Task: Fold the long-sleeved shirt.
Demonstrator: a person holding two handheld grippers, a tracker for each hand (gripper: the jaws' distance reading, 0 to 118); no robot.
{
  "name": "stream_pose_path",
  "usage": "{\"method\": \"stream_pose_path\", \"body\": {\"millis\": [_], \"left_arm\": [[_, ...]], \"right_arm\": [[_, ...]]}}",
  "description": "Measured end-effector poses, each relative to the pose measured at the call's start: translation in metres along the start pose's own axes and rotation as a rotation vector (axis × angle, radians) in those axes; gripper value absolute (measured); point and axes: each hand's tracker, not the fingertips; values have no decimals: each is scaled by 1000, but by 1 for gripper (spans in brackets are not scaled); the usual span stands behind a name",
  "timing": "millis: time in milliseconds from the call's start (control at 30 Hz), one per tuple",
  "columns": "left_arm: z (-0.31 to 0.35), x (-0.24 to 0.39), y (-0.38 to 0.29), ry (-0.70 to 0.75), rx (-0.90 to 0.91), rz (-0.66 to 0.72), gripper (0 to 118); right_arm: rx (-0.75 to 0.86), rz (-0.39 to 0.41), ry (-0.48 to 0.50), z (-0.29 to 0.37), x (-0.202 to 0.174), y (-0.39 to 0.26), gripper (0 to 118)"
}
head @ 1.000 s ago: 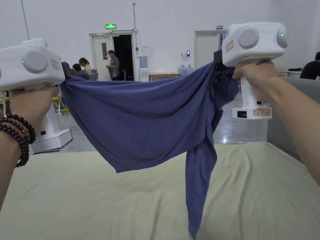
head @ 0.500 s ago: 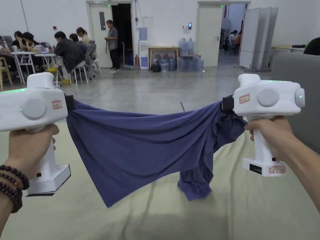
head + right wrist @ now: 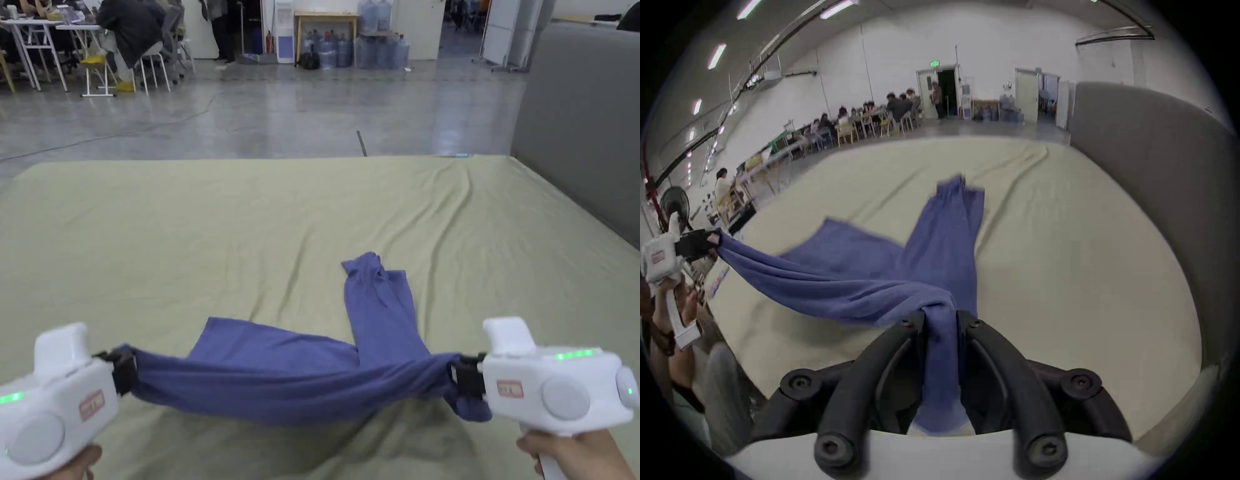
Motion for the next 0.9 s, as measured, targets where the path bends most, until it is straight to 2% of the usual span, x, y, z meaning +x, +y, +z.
{"method": "stream_pose_path", "body": {"millis": [133, 233, 300, 433, 467, 500, 533, 567, 600, 667, 700, 733, 767, 833, 867, 900], "left_arm": [[12, -14, -52, 29, -89, -14, 1], [2, -30, -71, 40, -136, -8, 1], [-2, -32, -77, 59, -151, -25, 1], [-11, -38, -80, 57, -179, -22, 3], [-14, -37, -79, 52, -194, -8, 13], [-15, -37, -77, 55, -204, -2, 45], [-16, -37, -73, 67, -218, 4, 107], [-20, -40, -67, 73, -228, -10, 118], [-16, -36, -66, 62, -228, -14, 118], [-8, -35, -46, 14, -156, -16, 118], [-8, -34, -37, 15, -161, -15, 118], [6, -19, -33, 15, -153, -19, 104], [9, -14, -26, 0, -138, -18, 83], [11, -7, -14, -31, -89, -30, 52], [12, 0, -17, -32, -88, -49, 2], [11, 5, -15, -32, -68, -65, 0]], "right_arm": [[-128, 23, 5, 0, -6, -46, 21], [-186, 112, -61, -11, -8, -58, 21], [-232, 143, -94, -20, -9, -66, 21], [-242, 69, -78, -23, -2, -74, 21], [-227, 29, -74, -19, 1, -73, 21], [-209, -6, -69, -16, 3, -71, 33], [-180, -54, -59, -6, 5, -66, 82], [-154, -83, -46, -1, 8, -61, 112], [-141, -104, -38, 3, 9, -56, 118], [-41, -121, -52, 22, 9, -43, 114], [-16, -134, -44, 27, 9, -36, 109], [-11, -147, -48, 31, 8, -27, 85], [-1, -156, -55, 35, 6, -20, 73], [17, -153, -59, 39, 0, -13, 43], [19, -151, -68, 36, -4, -11, 2], [25, -145, -74, 37, -5, -11, 2]]}}
